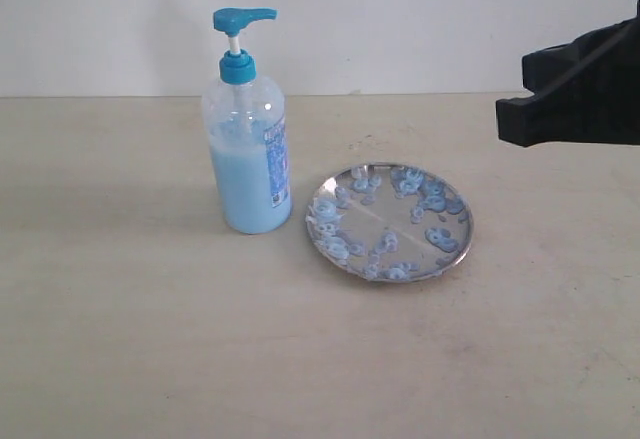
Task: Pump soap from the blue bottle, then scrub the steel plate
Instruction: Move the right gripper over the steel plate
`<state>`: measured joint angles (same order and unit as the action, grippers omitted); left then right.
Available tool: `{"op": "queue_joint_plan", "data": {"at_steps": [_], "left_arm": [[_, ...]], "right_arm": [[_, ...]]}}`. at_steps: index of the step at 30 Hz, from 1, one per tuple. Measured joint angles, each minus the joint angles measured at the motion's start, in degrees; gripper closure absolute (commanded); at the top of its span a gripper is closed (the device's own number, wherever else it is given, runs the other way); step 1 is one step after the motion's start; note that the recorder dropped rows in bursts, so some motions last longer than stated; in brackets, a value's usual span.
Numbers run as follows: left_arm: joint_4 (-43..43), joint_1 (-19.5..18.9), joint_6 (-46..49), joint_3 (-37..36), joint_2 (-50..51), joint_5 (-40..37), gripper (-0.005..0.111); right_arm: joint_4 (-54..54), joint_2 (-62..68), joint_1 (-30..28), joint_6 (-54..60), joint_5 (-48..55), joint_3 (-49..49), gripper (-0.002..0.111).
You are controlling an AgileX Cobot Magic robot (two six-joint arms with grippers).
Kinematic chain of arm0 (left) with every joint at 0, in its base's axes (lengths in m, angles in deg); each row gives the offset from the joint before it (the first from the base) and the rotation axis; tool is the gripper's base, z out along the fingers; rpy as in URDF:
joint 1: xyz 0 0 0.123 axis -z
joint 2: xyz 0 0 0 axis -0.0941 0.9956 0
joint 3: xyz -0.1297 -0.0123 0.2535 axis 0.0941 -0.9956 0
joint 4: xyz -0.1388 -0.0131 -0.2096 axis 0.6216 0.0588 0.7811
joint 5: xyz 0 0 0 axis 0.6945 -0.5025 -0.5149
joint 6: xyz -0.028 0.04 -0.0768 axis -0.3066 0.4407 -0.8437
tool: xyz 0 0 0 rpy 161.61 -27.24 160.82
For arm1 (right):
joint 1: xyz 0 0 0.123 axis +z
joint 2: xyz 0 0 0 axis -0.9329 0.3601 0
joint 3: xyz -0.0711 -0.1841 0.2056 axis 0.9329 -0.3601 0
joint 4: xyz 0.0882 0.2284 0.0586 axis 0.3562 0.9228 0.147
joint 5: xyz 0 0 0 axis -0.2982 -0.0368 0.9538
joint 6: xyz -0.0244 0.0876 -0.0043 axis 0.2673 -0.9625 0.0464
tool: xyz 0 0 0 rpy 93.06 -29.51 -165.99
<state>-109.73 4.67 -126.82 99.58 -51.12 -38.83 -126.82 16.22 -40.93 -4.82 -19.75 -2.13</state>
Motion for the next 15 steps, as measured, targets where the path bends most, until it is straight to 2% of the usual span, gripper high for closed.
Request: {"op": "queue_joint_plan", "data": {"at_steps": [3, 9, 15], "left_arm": [[1.7, 0.0, -0.1, -4.6, -3.3, -1.1, 0.103], [5.8, 0.0, -0.5, -10.0, 1.1, 1.5, 0.103], [13.4, 0.0, -0.7, -17.9, 1.6, -7.7, 0.103]], "right_arm": [[0.1, -0.1, 0.0, 0.0, -0.3, 0.0, 0.109], [-0.6, -0.3, 0.0, -0.1, 0.1, 0.0, 0.109], [-0.8, -0.4, 0.0, -0.1, -0.1, 0.0, 0.109]]}}
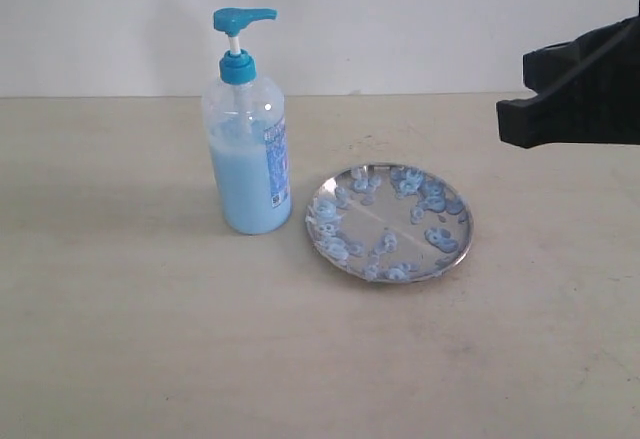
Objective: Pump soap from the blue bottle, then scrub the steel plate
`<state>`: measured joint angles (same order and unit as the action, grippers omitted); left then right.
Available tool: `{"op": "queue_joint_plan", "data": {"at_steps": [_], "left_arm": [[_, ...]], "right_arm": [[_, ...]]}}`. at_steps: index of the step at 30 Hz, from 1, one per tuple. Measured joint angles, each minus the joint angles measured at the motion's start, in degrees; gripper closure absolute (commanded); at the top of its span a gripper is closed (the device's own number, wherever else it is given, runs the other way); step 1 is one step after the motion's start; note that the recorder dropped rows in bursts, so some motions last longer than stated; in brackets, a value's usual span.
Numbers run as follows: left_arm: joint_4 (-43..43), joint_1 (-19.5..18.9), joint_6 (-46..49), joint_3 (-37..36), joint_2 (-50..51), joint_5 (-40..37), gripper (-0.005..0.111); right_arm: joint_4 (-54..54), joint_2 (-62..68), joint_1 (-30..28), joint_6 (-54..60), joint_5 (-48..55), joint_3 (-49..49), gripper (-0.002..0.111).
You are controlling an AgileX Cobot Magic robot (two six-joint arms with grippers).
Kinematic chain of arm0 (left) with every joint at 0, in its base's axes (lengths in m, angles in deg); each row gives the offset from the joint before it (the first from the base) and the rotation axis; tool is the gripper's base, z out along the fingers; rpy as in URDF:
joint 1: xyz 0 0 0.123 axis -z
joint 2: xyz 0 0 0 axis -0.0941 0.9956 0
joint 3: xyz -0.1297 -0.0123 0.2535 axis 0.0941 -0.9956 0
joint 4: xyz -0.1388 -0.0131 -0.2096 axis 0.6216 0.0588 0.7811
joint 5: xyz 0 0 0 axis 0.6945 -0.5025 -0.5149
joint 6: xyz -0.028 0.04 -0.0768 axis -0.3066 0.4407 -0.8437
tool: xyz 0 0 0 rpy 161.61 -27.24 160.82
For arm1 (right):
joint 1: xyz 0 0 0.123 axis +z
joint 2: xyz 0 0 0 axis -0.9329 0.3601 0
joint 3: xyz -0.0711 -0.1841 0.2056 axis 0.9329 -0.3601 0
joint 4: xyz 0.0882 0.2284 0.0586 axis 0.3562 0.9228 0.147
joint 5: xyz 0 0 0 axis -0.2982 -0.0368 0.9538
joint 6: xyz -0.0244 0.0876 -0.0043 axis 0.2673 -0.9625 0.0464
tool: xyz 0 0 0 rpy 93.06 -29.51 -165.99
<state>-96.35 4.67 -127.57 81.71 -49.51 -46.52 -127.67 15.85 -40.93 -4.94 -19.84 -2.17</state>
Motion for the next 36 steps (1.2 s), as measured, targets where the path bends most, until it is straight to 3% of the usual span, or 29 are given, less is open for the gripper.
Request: {"op": "queue_joint_plan", "data": {"at_steps": [11, 15, 18, 21, 26, 28, 32, 36], "left_arm": [[4.3, 0.0, -0.2, -2.9, 0.0, -2.2, 0.103], [7.3, 0.0, -0.2, -2.9, 0.0, -3.4, 0.103], [8.2, 0.0, -1.2, -2.9, 0.0, -3.3, 0.103], [9.3, 0.0, -4.1, -2.9, 0.0, -0.2, 0.103], [9.3, 0.0, -5.4, -2.9, 0.0, 5.5, 0.103], [9.3, 0.0, -5.4, -2.9, 0.0, 6.5, 0.103], [9.3, 0.0, -5.7, -2.9, 0.0, 6.6, 0.103], [9.3, 0.0, -5.7, -2.9, 0.0, 6.9, 0.103]], "right_arm": [[-3.6, 1.5, 0.0, 1.7, 1.2, 0.0, 0.109], [-16.1, 11.4, -1.4, -4.3, -2.3, 0.9, 0.109], [-18.2, 25.1, -5.5, -14.5, -4.4, 5.0, 0.109], [-4.2, 37.7, -8.1, -8.9, -1.9, 11.1, 0.109], [34.7, 46.7, -8.6, 35.3, 16.8, 24.1, 0.109], [44.0, 47.6, -8.6, 46.5, 24.0, 28.2, 0.109], [51.8, 49.4, -8.9, 56.3, 34.1, 39.3, 0.109], [55.9, 65.6, -10.1, 60.9, 47.5, 61.6, 0.109]]}}
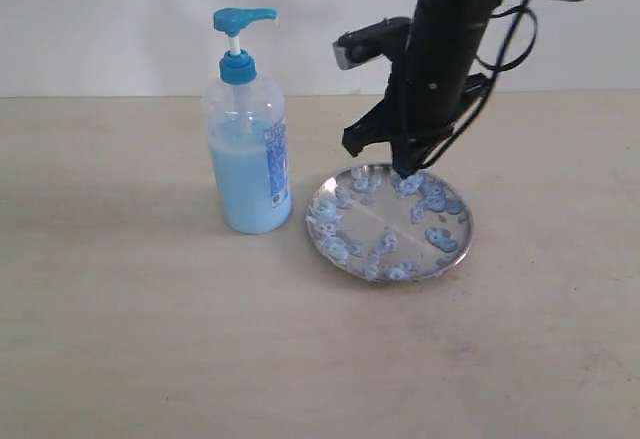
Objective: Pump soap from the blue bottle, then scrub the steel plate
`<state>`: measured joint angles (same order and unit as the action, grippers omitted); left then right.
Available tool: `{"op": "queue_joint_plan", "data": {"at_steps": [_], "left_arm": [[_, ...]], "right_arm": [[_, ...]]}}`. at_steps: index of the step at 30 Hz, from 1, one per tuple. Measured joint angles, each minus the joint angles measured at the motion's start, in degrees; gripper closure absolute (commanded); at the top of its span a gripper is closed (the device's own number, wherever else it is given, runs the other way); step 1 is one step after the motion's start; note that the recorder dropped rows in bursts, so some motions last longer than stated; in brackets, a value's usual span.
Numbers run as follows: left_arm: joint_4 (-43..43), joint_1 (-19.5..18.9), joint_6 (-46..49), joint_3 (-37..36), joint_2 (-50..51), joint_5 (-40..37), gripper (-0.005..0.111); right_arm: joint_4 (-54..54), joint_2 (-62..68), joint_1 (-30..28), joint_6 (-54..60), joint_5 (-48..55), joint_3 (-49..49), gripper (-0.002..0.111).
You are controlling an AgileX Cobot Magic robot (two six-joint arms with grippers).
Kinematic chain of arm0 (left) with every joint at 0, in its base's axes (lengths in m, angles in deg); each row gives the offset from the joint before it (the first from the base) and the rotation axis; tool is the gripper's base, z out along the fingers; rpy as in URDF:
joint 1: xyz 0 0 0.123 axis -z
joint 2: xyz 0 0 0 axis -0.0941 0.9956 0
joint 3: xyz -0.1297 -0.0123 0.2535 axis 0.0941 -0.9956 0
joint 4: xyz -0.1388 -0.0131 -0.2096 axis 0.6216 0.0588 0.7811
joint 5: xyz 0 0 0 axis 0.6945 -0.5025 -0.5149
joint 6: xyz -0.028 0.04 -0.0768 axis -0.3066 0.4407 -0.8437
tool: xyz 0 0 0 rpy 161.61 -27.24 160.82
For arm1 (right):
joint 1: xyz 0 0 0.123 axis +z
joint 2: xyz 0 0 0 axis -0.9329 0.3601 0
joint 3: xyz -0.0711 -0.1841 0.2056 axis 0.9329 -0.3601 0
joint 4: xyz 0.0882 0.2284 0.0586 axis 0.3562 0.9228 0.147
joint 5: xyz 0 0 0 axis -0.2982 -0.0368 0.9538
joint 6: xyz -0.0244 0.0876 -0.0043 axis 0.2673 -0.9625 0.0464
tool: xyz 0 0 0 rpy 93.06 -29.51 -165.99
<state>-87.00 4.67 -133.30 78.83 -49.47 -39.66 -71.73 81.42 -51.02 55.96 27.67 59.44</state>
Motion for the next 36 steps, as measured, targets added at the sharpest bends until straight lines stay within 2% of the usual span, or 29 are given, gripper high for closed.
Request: {"op": "queue_joint_plan", "data": {"at_steps": [2, 7, 9, 13, 15, 17, 22, 24, 28, 30, 32, 36], "left_arm": [[0.0, 0.0, 0.0, 0.0, 0.0, 0.0, 0.103], [0.0, 0.0, 0.0, 0.0, 0.0, 0.2, 0.103], [0.0, 0.0, 0.0, 0.0, 0.0, 0.2, 0.103], [0.0, 0.0, 0.0, 0.0, 0.0, 0.2, 0.103], [0.0, 0.0, 0.0, 0.0, 0.0, 0.4, 0.103], [0.0, 0.0, 0.0, 0.0, 0.0, 0.3, 0.103], [0.0, 0.0, 0.0, 0.0, 0.0, 0.5, 0.103], [0.0, 0.0, 0.0, 0.0, 0.0, 0.5, 0.103], [0.0, 0.0, 0.0, 0.0, 0.0, 0.5, 0.103], [0.0, 0.0, 0.0, 0.0, 0.0, 0.5, 0.103], [0.0, 0.0, 0.0, 0.0, 0.0, 0.5, 0.103], [0.0, 0.0, 0.0, 0.0, 0.0, 0.5, 0.103]], "right_arm": [[3.9, 4.9, 0.1, -0.1, 2.6, 4.2, 0.109], [-5.4, 3.3, -0.5, -0.2, 3.6, 5.9, 0.109], [-5.8, 5.6, -1.2, -2.1, -0.2, 7.8, 0.109], [5.4, 10.1, -1.2, 4.5, 2.7, 8.9, 0.109], [6.8, 10.8, -1.1, 4.6, 3.2, 7.7, 0.109], [3.5, 10.5, -1.1, 3.0, 3.6, 5.9, 0.109], [-13.8, 9.3, -1.5, -3.5, 3.7, 4.9, 0.109], [-16.2, 9.3, -2.1, -6.0, 0.1, 5.5, 0.109], [-9.1, 9.3, -2.2, -3.6, -10.0, 6.6, 0.109], [-2.5, 9.3, -1.9, 1.7, -8.1, 6.6, 0.109], [2.9, 9.4, -1.3, 7.9, -1.6, 6.6, 0.109], [2.4, 9.6, -1.2, 12.6, 3.1, 6.6, 0.109]]}}
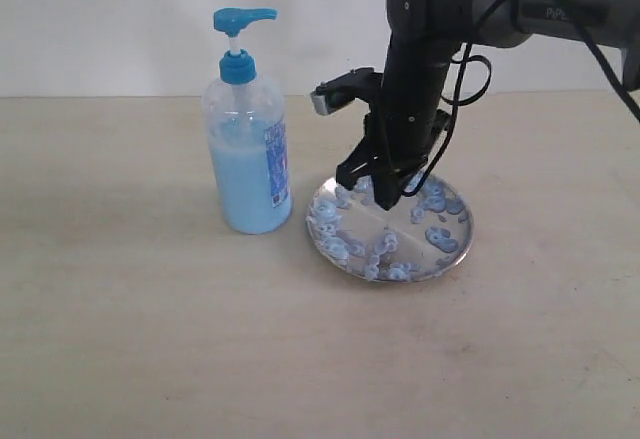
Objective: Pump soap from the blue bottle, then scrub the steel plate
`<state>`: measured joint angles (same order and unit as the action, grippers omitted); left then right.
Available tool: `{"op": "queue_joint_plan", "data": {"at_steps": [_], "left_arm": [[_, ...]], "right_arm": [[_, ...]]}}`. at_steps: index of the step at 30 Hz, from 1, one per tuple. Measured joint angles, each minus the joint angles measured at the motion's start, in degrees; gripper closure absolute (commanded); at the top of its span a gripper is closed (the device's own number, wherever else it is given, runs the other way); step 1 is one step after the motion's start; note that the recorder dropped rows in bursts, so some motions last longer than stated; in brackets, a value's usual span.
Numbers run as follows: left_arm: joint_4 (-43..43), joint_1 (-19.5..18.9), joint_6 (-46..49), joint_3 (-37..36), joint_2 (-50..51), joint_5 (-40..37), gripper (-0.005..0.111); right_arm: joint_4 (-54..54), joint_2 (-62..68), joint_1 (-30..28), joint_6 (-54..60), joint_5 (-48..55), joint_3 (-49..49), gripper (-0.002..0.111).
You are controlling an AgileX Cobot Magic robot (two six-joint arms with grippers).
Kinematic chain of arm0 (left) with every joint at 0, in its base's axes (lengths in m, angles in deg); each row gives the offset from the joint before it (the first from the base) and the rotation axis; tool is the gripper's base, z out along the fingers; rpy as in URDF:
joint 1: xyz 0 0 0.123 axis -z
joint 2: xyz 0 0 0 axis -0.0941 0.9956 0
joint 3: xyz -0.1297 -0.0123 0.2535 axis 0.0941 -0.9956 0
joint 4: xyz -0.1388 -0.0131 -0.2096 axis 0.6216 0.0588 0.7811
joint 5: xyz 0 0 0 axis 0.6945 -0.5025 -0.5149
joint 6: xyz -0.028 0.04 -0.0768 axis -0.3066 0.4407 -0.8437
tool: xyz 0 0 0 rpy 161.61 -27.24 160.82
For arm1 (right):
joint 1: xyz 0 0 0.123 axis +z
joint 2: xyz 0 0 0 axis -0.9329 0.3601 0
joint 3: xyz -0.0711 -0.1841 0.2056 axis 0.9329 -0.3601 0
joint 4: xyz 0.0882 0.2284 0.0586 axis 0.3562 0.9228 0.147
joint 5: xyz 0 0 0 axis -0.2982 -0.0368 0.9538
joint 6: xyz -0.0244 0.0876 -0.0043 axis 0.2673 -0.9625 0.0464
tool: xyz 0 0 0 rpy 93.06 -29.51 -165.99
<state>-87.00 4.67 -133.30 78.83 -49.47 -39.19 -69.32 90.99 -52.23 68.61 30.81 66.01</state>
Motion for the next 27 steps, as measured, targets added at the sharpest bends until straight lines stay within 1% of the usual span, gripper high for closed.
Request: {"op": "queue_joint_plan", "data": {"at_steps": [3, 5, 7, 9, 11, 13, 15, 17, 18, 20, 22, 24, 26, 27], "left_arm": [[0.0, 0.0, 0.0, 0.0, 0.0, 0.0, 0.103], [0.0, 0.0, 0.0, 0.0, 0.0, 0.0, 0.103], [0.0, 0.0, 0.0, 0.0, 0.0, 0.0, 0.103], [0.0, 0.0, 0.0, 0.0, 0.0, 0.0, 0.103], [0.0, 0.0, 0.0, 0.0, 0.0, 0.0, 0.103], [0.0, 0.0, 0.0, 0.0, 0.0, 0.0, 0.103], [0.0, 0.0, 0.0, 0.0, 0.0, 0.0, 0.103], [0.0, 0.0, 0.0, 0.0, 0.0, 0.0, 0.103], [0.0, 0.0, 0.0, 0.0, 0.0, 0.0, 0.103], [0.0, 0.0, 0.0, 0.0, 0.0, 0.0, 0.103], [0.0, 0.0, 0.0, 0.0, 0.0, 0.0, 0.103], [0.0, 0.0, 0.0, 0.0, 0.0, 0.0, 0.103], [0.0, 0.0, 0.0, 0.0, 0.0, 0.0, 0.103], [0.0, 0.0, 0.0, 0.0, 0.0, 0.0, 0.103]], "right_arm": [[-8.9, 0.1, -1.2, -3.2, 0.5, 0.0, 0.109], [-15.1, 0.1, -2.3, -9.0, -1.7, 0.0, 0.109], [-17.1, 0.2, -2.9, -15.1, -7.3, 0.0, 0.109], [-14.1, 0.2, -2.8, -17.6, -12.1, 0.0, 0.109], [-7.7, 0.2, -1.6, -16.3, -12.1, 0.0, 0.109], [-2.4, 0.2, -0.2, -11.6, -6.0, 0.0, 0.109], [0.4, 0.2, 1.2, -5.2, -1.5, -0.4, 0.109], [0.1, 0.1, 2.0, -1.8, 0.0, -1.1, 0.109], [-1.9, 0.1, 2.1, -0.6, 0.4, -1.1, 0.109], [-9.6, 0.1, 2.1, -0.5, 0.1, -1.1, 0.109], [-18.5, 0.1, 1.9, -4.4, -4.8, -1.2, 0.109], [-24.9, 0.1, 1.4, -12.2, -14.1, -1.2, 0.109], [-25.2, -0.1, 1.3, -19.9, -21.9, -1.2, 0.109], [-23.4, -0.2, 1.4, -21.8, -24.5, -1.2, 0.109]]}}
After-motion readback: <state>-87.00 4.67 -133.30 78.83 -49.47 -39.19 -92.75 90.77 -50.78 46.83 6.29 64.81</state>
